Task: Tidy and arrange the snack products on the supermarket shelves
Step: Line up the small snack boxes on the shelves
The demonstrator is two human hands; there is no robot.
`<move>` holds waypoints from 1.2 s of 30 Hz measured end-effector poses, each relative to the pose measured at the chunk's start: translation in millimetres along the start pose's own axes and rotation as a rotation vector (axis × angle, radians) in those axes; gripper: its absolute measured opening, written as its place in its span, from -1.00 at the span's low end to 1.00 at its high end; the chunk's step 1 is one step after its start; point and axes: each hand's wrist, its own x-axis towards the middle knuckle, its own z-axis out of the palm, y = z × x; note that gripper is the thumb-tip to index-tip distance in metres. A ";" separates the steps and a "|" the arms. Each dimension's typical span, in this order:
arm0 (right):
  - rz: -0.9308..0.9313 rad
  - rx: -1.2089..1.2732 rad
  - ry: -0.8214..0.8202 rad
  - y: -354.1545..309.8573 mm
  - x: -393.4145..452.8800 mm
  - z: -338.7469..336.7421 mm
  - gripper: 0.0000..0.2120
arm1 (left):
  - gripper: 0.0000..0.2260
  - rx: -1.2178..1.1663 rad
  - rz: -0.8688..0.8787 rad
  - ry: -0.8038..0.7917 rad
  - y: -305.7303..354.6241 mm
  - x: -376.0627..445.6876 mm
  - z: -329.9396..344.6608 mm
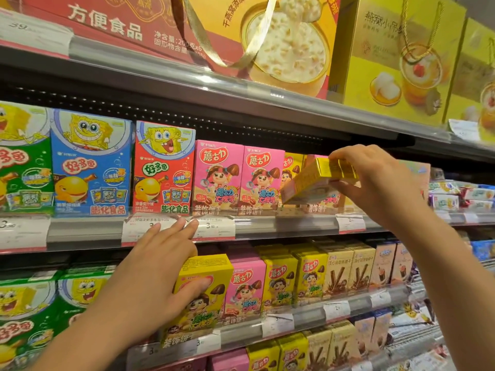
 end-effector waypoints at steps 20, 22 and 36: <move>0.070 0.117 -0.184 11.9 28.5 5.3 -0.58 | -0.51 -0.033 -0.063 0.068 3.9 0.4 4.3; 0.066 0.104 -0.198 14.3 30.5 6.1 -0.58 | -0.52 -0.031 -0.061 0.078 4.1 0.2 4.6; 0.037 0.255 -0.393 22.4 79.1 21.6 -0.67 | -0.59 0.001 -0.037 0.081 4.1 -0.7 3.6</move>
